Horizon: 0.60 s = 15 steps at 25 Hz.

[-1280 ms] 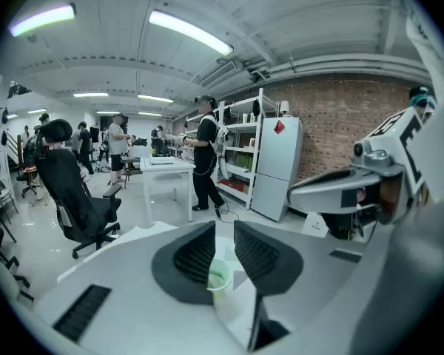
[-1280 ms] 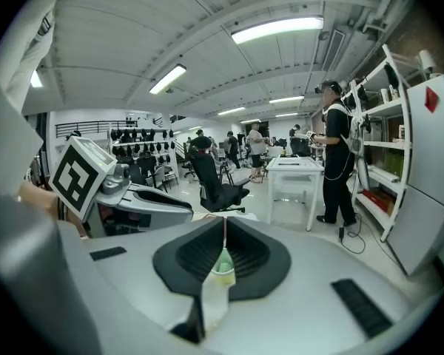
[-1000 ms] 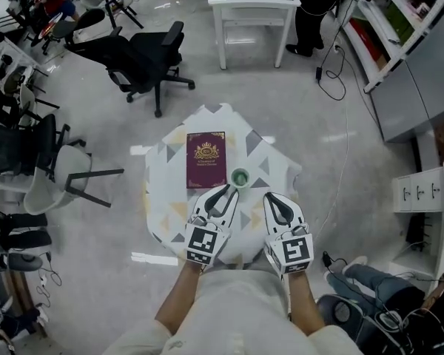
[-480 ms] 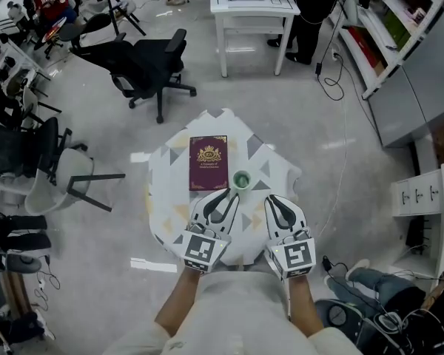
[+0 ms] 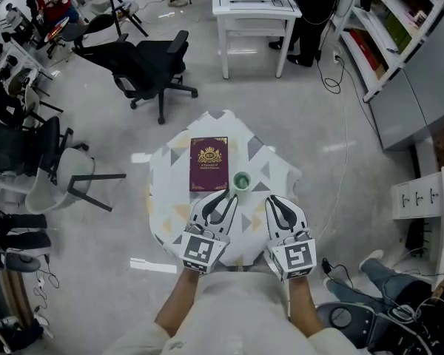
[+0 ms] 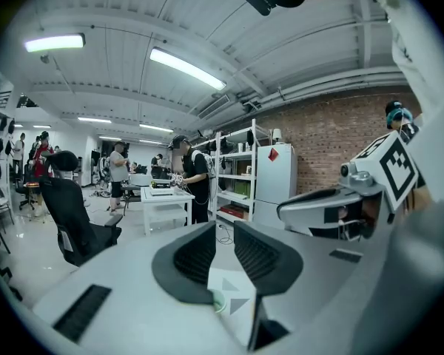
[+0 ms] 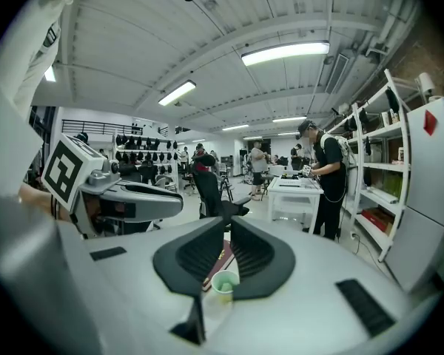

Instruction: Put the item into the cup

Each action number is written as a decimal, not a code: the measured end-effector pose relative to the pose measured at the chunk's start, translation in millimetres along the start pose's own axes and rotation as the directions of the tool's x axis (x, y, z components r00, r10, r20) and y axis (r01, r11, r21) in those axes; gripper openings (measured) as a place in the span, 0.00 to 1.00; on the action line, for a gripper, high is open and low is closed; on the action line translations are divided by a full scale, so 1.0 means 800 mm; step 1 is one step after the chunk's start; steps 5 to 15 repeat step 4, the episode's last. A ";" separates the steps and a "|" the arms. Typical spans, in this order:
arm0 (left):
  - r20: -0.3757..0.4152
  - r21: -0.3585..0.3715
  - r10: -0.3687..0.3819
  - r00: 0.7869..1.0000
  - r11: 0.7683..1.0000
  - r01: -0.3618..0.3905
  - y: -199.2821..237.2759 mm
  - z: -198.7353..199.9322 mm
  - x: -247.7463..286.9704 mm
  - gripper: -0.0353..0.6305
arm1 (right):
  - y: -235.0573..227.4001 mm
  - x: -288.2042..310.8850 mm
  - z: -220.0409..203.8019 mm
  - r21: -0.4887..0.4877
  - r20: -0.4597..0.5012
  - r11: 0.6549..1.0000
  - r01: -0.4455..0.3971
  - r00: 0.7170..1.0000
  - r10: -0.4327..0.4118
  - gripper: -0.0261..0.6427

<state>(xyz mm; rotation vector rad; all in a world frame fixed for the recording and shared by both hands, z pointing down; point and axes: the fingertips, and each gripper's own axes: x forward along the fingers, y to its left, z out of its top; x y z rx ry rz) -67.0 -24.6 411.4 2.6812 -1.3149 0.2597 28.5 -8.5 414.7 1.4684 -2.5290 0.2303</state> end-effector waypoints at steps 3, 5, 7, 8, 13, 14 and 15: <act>-0.006 0.005 0.002 1.000 1.000 -0.002 0.001 -0.002 0.004 0.19 | -0.003 0.002 -0.002 0.001 -0.001 1.000 -0.005 1.000 0.005 0.06; -0.007 0.008 0.003 1.000 1.000 -0.003 0.001 -0.002 0.005 0.19 | -0.004 0.003 -0.002 0.001 -0.001 1.000 -0.007 1.000 0.007 0.06; -0.007 0.008 0.003 1.000 1.000 -0.003 0.001 -0.002 0.005 0.19 | -0.004 0.003 -0.002 0.001 -0.001 1.000 -0.007 1.000 0.007 0.06; -0.007 0.008 0.003 1.000 1.000 -0.003 0.001 -0.002 0.005 0.19 | -0.004 0.003 -0.002 0.001 -0.001 1.000 -0.007 1.000 0.007 0.06; -0.007 0.008 0.003 1.000 1.000 -0.003 0.001 -0.002 0.005 0.19 | -0.004 0.003 -0.002 0.001 -0.001 1.000 -0.007 1.000 0.007 0.06; -0.007 0.008 0.003 1.000 1.000 -0.003 0.001 -0.002 0.005 0.19 | -0.004 0.003 -0.002 0.001 -0.001 1.000 -0.007 1.000 0.007 0.06; -0.007 0.008 0.003 1.000 1.000 -0.003 0.001 -0.002 0.005 0.19 | -0.004 0.003 -0.002 0.001 -0.001 1.000 -0.007 1.000 0.007 0.06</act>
